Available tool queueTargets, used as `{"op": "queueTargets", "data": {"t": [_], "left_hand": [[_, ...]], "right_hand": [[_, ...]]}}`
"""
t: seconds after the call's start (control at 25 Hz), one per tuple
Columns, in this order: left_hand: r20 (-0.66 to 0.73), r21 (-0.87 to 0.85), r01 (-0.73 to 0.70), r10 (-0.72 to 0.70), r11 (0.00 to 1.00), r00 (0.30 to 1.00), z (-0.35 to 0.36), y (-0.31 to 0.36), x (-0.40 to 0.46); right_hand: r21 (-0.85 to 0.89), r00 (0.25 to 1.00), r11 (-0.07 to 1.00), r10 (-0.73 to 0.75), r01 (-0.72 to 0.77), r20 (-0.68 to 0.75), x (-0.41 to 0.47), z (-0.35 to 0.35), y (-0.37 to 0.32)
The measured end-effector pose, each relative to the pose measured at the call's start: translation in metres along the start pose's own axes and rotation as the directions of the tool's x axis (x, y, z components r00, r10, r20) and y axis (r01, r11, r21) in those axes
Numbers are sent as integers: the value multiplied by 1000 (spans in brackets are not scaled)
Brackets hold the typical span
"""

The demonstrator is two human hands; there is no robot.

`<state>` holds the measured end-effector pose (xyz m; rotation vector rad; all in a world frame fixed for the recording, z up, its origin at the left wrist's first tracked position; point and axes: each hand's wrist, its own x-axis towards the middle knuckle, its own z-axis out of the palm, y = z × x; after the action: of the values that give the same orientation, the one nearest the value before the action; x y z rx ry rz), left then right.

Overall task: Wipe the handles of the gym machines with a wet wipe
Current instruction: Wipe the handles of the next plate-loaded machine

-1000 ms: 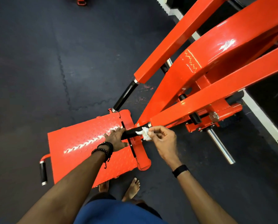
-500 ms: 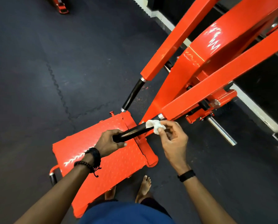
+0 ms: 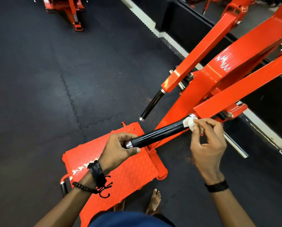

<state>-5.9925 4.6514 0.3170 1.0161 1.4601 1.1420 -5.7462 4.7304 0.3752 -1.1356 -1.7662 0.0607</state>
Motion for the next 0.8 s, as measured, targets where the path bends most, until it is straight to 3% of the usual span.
{"op": "queueTargets", "data": {"t": [0.16,0.32,0.48,0.6,0.68,0.8], "left_hand": [[-55,-237,8,-21,971,998,-11,25,-24],[-78,-365,-18,-11,931,997,-19,39,-40],[-76,-417,-56,26,907,997,-21,46,-47],[-86,-405,-67,35,912,996,-21,49,-48],[-93,-386,-63,29,920,995,-22,51,-47],[-119,-369,-47,3,928,993,-23,52,-48]], "right_hand": [[-4,1000,1000,15,-15,10,-2,13,-20],[60,999,998,26,-25,-25,1,15,-52],[217,974,974,-111,68,196,-37,38,-118],[291,941,951,-188,103,282,-42,41,-122],[230,949,965,-182,122,260,-21,26,-101],[-21,996,998,-50,52,76,20,0,-53]]}}
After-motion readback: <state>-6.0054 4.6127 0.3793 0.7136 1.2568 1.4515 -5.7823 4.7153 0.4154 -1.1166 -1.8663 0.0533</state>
